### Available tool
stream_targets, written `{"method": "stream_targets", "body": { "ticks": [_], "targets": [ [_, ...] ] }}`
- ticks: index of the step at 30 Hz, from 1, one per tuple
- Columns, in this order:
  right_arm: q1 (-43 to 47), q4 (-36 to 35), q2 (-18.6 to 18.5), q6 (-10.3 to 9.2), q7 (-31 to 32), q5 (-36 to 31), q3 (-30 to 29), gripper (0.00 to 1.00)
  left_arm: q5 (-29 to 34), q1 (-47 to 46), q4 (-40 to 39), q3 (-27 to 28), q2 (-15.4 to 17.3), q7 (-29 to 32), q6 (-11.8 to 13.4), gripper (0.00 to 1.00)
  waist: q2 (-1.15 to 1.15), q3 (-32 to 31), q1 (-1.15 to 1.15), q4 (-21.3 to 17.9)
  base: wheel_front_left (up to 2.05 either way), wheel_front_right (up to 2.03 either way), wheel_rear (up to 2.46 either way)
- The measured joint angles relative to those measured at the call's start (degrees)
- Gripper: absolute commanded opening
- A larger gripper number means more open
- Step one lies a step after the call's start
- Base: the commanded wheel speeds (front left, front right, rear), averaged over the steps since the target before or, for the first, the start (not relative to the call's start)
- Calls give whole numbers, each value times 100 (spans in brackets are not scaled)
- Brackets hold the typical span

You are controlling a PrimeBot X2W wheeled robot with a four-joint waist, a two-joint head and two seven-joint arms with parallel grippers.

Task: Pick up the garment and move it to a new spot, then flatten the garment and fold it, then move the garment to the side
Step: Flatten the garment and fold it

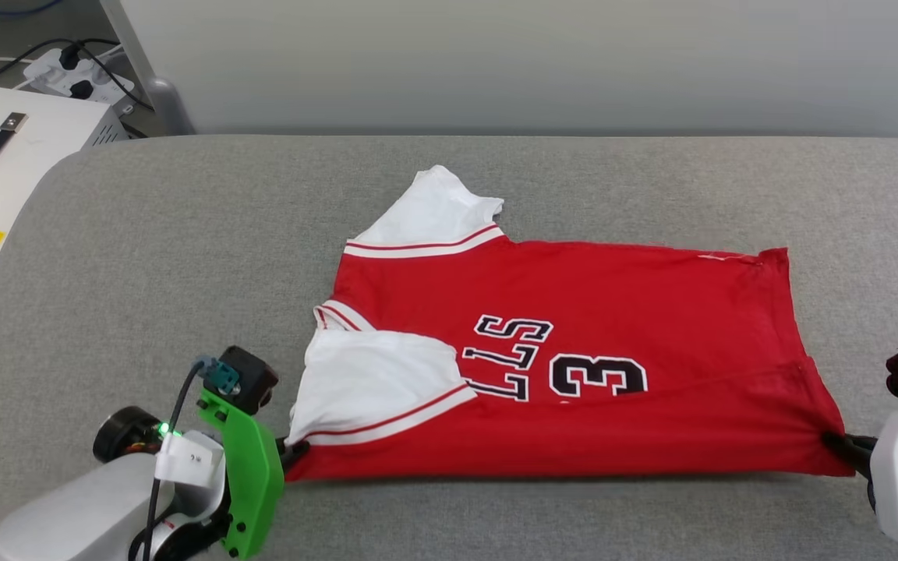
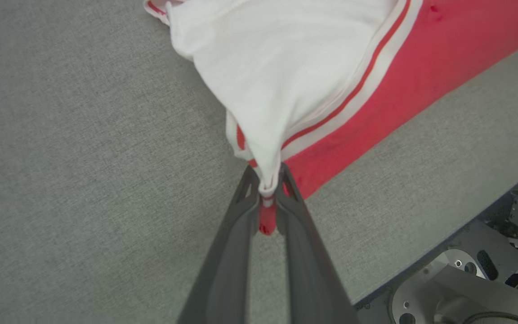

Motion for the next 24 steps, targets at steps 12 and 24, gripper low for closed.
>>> {"method": "stream_targets", "body": {
  "ticks": [12,24],
  "targets": [
    [422,52,514,1,374,-334,-662,0,-105,352,114,-25,-76,-21,337,0,0,315,0,-42,0,0,0],
    [423,240,782,0,-286,-421,-924,100,36,271,743,101,-114,-333,137,100,0,125,0,60,0,0,0]
  ]
}}
